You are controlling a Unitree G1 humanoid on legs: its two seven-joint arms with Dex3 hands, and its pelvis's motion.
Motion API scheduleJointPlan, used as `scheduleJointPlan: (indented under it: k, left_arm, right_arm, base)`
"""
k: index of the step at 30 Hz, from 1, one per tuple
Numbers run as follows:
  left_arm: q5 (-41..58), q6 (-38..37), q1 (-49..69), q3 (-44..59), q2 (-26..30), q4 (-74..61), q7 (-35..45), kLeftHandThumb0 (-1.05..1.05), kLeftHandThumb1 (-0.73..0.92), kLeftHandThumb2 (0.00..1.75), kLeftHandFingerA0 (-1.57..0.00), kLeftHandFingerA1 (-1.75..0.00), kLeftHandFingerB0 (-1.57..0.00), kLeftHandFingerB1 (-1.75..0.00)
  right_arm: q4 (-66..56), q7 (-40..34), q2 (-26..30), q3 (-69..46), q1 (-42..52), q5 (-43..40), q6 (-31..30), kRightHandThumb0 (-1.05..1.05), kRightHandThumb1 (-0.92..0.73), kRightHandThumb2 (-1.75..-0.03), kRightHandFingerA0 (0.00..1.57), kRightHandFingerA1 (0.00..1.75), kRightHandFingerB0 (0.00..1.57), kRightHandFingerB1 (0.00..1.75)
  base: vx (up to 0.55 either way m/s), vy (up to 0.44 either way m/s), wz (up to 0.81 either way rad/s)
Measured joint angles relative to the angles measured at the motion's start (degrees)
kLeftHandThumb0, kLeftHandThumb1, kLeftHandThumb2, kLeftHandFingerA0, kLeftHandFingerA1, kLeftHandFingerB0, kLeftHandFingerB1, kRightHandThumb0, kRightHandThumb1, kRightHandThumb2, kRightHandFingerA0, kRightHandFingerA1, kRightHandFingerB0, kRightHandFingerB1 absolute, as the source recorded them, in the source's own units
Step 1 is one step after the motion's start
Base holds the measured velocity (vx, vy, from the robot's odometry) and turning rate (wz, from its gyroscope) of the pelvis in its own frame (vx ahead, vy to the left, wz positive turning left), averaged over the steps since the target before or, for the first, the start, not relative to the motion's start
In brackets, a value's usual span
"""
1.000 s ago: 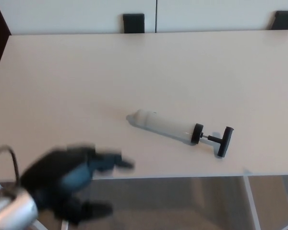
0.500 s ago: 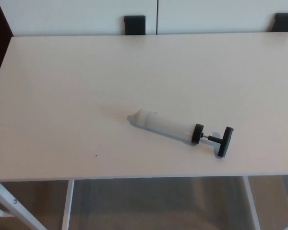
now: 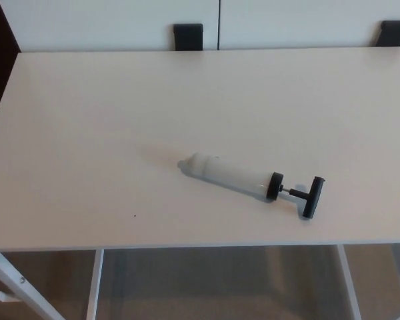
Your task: The robot walks towards a desk on which an air pump is kept in the middle. It lifts it up and holds it with its left hand and uses its right hand to compress it by pushing its handle inwards.
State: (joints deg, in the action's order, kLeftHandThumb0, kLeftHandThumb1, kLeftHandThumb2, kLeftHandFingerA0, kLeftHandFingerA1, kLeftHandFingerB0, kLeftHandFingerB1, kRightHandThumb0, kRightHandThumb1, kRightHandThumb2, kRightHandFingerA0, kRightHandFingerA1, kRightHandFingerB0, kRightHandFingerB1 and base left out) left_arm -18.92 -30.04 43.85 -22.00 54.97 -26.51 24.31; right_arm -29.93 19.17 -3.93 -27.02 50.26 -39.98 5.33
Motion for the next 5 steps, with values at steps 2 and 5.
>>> scheduleJointPlan:
  k: [2,5]
  left_arm:
    - [0.24,-0.65,1.04,-0.03,1.23,-0.13,-0.17,-0.55,0.69,0.65,-0.36,-0.48,-0.43,-0.45]
    - [1.02,-2.54,3.32,-0.11,3.61,-0.6,-0.35,-0.55,0.69,0.65,-0.36,-0.48,-0.43,-0.45]
  right_arm:
    - [-0.05,0.47,0.0,-0.32,0.59,-0.52,-0.06,-0.88,-0.72,-0.63,0.52,0.36,0.46,0.35]
    - [-0.23,1.43,0.0,-0.84,1.7,-1.46,-0.12,-0.88,-0.72,-0.63,0.52,0.36,0.46,0.35]
  base:
    - [0.0,0.0,0.0]
    - [0.0,0.0,0.0]
